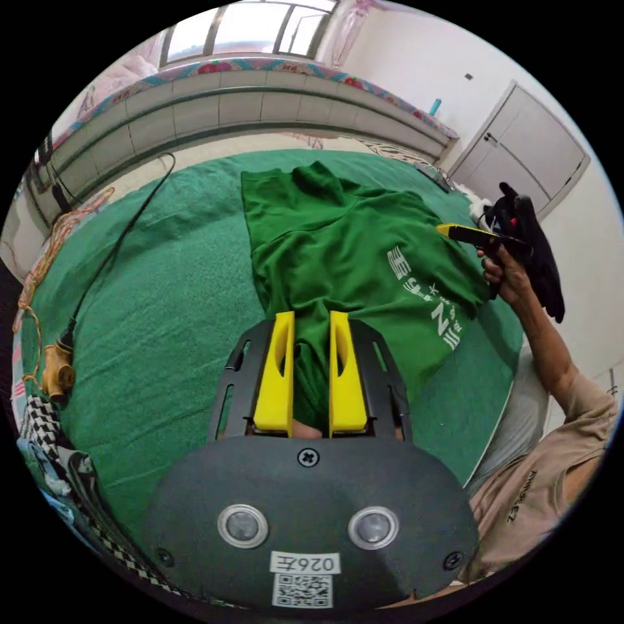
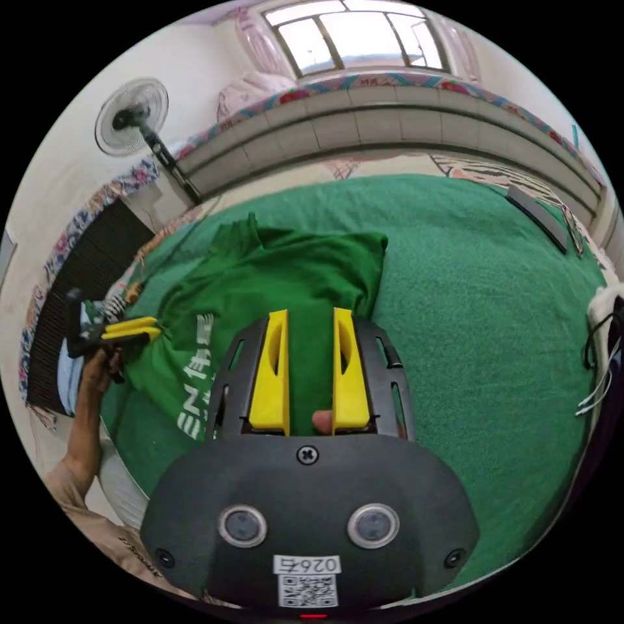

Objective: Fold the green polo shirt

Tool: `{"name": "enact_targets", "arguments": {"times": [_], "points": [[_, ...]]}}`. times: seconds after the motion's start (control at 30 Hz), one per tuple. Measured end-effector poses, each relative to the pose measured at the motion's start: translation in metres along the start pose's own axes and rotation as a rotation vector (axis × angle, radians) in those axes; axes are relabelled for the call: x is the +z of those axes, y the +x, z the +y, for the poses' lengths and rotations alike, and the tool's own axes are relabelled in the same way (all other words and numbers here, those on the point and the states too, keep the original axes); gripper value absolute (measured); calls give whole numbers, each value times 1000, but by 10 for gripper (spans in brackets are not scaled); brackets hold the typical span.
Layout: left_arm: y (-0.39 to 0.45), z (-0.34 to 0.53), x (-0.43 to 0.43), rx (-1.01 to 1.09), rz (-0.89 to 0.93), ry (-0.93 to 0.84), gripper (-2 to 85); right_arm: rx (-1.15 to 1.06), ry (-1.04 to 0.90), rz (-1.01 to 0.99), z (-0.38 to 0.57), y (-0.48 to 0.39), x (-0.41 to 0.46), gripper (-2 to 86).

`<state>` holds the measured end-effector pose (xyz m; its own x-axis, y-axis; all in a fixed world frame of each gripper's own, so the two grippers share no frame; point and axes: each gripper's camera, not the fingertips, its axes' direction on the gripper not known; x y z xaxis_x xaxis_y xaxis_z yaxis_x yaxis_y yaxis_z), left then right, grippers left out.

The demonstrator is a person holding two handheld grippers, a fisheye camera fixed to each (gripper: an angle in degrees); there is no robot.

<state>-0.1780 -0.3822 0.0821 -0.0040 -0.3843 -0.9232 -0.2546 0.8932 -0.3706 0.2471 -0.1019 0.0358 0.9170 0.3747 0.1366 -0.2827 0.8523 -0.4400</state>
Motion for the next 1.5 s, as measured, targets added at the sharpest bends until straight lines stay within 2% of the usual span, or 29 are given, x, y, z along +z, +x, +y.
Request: {"name": "enact_targets", "arguments": {"times": [0.13, 0.37, 0.47, 0.5, 0.57, 0.7, 0.87, 0.93, 1.07, 1.1, 1.2, 1.37, 1.5], "points": [[-1, -4, -9, 36, 12, 43, 16, -14, 27, 58, 13, -5, 6, -2], [-19, 3, -28, 29, 125, 182, 13, 47, 205, -121, 38, 9, -21, -16], [-36, 7, -29, -28, 213, 241, 56, 57, 232, -169, 48, 13, -22, -16], [-44, 6, -22, -51, 270, 214, 92, 57, 223, -169, 50, 13, -20, -16], [-53, 2, -10, -56, 351, 157, 106, 52, 174, -169, 53, 13, -11, -16], [-65, 7, -5, -91, 329, 154, 8, 38, 188, -208, 64, 13, -12, -16], [-65, 15, -24, -37, 296, 219, -6, 5, 258, -279, 85, 16, -28, -14], [-67, 21, -35, 6, 354, 295, -4, -6, 275, -331, 92, 20, -32, -12], [-80, 30, -43, 1, 448, 403, 23, 43, 271, -437, 103, 43, -37, -9], [-85, 31, -40, -24, 470, 412, 58, 50, 266, -458, 104, 46, -37, -9], [-93, 28, -19, -69, 530, 359, 113, 53, 218, -542, 105, 58, -37, -9], [-83, 22, 5, -87, 444, 279, 126, 22, 190, -565, 107, 56, -35, -9], [-72, 22, 13, -78, 342, 226, 90, -29, 164, -582, 106, 46, -34, -9]]}}
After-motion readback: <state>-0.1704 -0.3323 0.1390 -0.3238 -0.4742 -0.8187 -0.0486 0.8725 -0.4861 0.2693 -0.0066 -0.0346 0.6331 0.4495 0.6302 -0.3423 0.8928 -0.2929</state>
